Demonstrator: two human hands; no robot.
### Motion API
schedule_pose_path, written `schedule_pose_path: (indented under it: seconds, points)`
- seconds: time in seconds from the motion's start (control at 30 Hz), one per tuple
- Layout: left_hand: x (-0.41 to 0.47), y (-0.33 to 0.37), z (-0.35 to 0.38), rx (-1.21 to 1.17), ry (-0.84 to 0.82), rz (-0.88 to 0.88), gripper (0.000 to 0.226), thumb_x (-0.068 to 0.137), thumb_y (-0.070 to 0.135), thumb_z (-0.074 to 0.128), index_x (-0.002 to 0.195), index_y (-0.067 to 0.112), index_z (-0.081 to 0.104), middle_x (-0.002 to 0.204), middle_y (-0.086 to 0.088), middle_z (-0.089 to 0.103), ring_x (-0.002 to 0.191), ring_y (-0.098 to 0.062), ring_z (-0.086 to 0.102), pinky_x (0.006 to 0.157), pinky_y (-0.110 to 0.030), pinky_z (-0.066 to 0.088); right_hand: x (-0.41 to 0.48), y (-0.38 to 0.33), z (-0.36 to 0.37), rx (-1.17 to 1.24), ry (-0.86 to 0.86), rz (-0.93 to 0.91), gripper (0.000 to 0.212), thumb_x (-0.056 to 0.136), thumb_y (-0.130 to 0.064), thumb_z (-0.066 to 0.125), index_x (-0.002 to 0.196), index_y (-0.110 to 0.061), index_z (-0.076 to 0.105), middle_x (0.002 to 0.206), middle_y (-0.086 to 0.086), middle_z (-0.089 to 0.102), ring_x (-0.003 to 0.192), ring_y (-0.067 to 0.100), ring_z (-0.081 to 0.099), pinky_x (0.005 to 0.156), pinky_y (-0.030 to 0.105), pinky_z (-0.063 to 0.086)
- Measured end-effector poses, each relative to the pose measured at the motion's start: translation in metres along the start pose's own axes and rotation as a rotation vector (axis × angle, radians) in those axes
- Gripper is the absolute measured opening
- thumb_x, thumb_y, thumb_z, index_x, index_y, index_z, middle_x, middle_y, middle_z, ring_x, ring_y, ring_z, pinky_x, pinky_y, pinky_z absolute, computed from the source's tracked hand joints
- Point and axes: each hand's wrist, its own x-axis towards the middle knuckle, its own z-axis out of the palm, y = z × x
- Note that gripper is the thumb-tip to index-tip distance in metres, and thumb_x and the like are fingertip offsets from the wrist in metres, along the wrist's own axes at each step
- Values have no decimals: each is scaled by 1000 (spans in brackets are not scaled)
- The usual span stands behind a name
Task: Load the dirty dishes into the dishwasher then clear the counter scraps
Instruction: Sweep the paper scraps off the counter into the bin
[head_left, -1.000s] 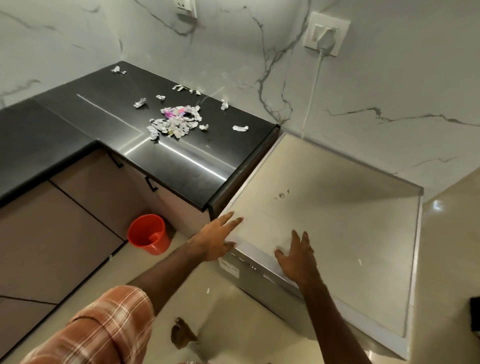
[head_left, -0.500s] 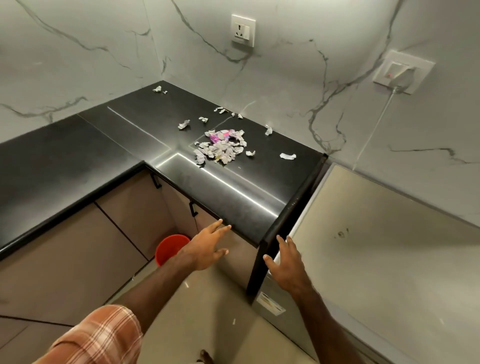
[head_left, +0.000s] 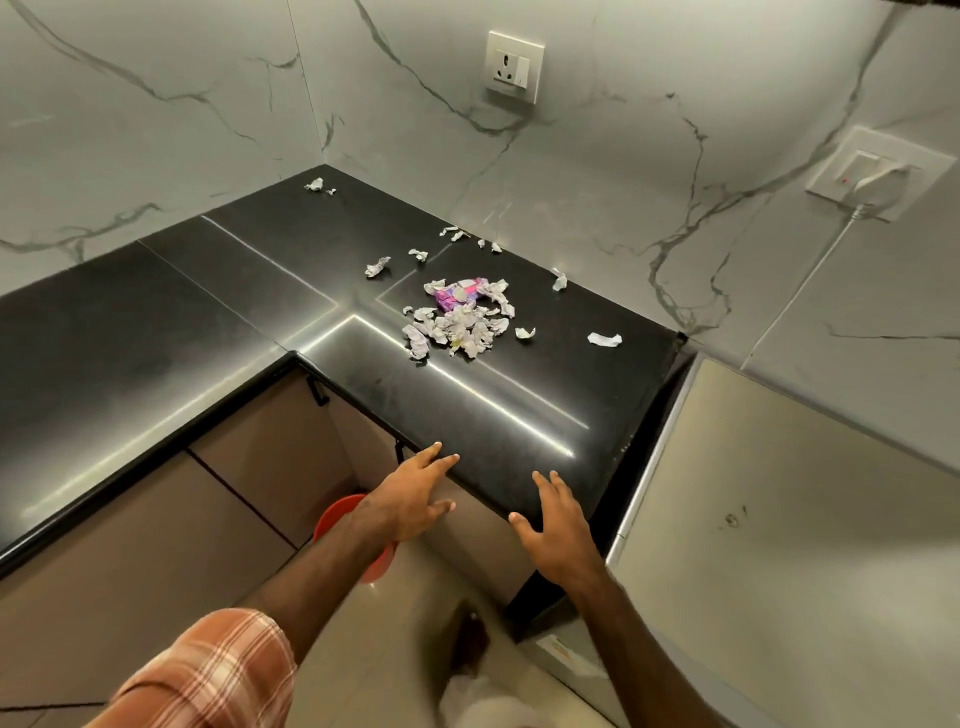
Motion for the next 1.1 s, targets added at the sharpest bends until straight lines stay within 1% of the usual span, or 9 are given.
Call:
schedule_pose_path:
  seconds: [0.17, 0.33, 0.47, 0.57, 0.7, 0.77, 0.83, 0.97, 1.1]
  points:
    - [50, -22, -19, 50, -34, -47, 83, 95, 43, 65, 161, 33, 16, 170, -1, 1, 155, -25, 14, 124, -41, 25, 68, -10, 8, -31, 43, -8, 80, 101, -48, 58, 165, -23, 17, 173, 4, 6, 160, 22, 4, 128, 44, 12]
    - [101, -41, -60, 140, -74, -131, 91, 94, 48, 65, 162, 28, 8, 170, -5, -4, 156, -27, 7, 125, -42, 21, 143, -40, 25, -277, -34, -50, 88, 99, -64, 47, 166, -24, 7, 173, 7, -6, 159, 33, -12, 129, 50, 0]
    - [143, -53, -89, 214, -68, -209, 105, 88, 54, 69, 162, 22, 2, 169, -11, -6, 156, -30, 2, 125, -45, 20, 182, -66, 34, -363, -63, -106, 91, 97, -68, 42, 166, -24, 3, 172, 9, -12, 157, 37, -17, 128, 53, -4]
    - [173, -57, -103, 238, -76, -285, 119, 82, 58, 74, 162, 18, -5, 169, -12, -9, 156, -32, -1, 124, -48, 20, 204, -65, 32, -382, -57, -150, 93, 94, -75, 39, 165, -30, -1, 172, 5, -17, 157, 33, -21, 128, 52, -9]
    - [193, -57, -109, 215, -83, -332, 136, 72, 56, 84, 160, 11, -10, 169, -15, -5, 156, -31, 5, 124, -46, 23, 210, -50, 28, -350, -47, -202, 100, 86, -88, 32, 164, -37, -5, 171, -5, -19, 156, 22, -24, 129, 49, -7]
    - [200, -54, -114, 210, -76, -358, 145, 65, 54, 89, 159, 6, -10, 168, -16, 2, 154, -32, 16, 122, -45, 28, 214, -46, 25, -292, -21, -204, 109, 82, -92, 35, 163, -35, -11, 171, -4, -21, 156, 17, -24, 130, 47, -5]
    - [204, -51, -117, 218, -72, -382, 149, 61, 52, 92, 158, 3, -10, 168, -16, 8, 152, -34, 24, 119, -47, 34, 222, -45, 22, -208, 55, -199, 118, 79, -93, 41, 162, -34, -18, 170, -3, -25, 157, 15, -23, 129, 43, -6]
    - [207, -52, -116, 188, -86, -408, 150, 62, 50, 92, 158, 5, -13, 168, -15, 6, 152, -34, 22, 121, -48, 31, 261, -47, 6, -34, 224, -75, 135, 72, -94, 55, 161, -28, -22, 170, -2, -26, 158, 18, -18, 127, 43, -3]
    - [205, -55, -115, 109, -81, -423, 151, 63, 47, 93, 157, 8, -19, 168, -16, 4, 151, -34, 24, 121, -48, 31, 318, -59, -6, -26, 176, 1, 149, 62, -104, 46, 160, -18, -24, 170, 5, -24, 158, 22, -17, 130, 49, -2]
